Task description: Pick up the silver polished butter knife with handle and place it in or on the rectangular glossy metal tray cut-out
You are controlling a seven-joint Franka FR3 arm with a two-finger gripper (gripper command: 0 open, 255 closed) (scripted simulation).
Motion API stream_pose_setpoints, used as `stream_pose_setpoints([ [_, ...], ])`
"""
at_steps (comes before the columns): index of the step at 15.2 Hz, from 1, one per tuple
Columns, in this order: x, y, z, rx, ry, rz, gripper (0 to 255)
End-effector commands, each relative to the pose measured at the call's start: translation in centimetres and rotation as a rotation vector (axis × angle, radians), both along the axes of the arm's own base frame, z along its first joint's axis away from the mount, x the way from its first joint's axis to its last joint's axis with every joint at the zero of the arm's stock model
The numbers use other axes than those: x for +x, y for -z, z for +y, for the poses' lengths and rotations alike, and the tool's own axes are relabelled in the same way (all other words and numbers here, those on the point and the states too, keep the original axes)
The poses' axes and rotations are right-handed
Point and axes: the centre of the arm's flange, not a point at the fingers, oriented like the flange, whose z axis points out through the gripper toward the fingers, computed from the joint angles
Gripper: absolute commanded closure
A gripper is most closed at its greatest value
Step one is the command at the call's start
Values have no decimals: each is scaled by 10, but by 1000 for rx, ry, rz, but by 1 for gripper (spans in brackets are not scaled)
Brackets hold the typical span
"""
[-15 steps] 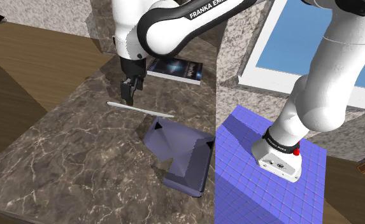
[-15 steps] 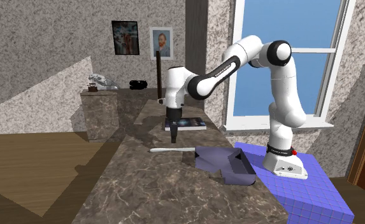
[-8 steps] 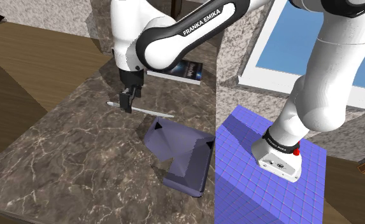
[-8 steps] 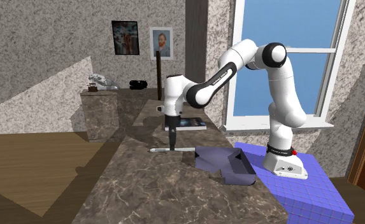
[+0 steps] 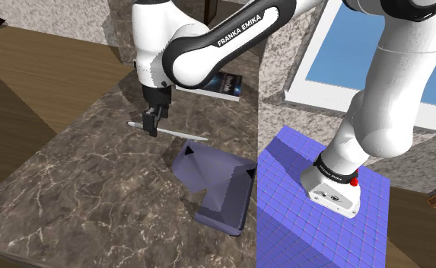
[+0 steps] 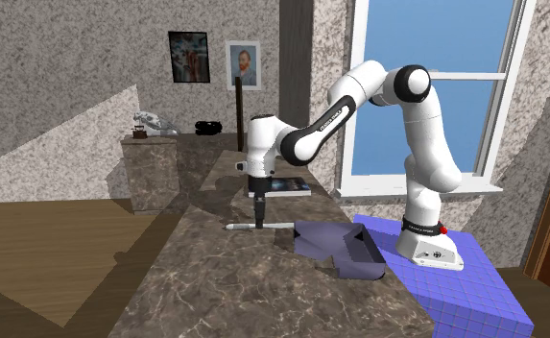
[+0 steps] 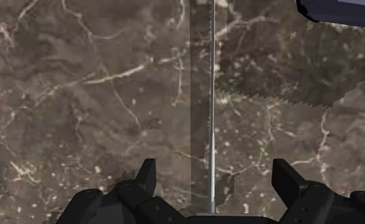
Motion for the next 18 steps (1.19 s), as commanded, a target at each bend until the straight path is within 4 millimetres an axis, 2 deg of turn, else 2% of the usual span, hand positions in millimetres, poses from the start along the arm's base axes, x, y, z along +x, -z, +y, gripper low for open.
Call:
stream_pose_setpoints([
  [1, 0, 0, 0, 0, 0, 0, 255],
  [10, 0, 0, 0, 0, 0, 0, 255],
  [18, 0, -42, 0, 0, 0, 0, 255],
])
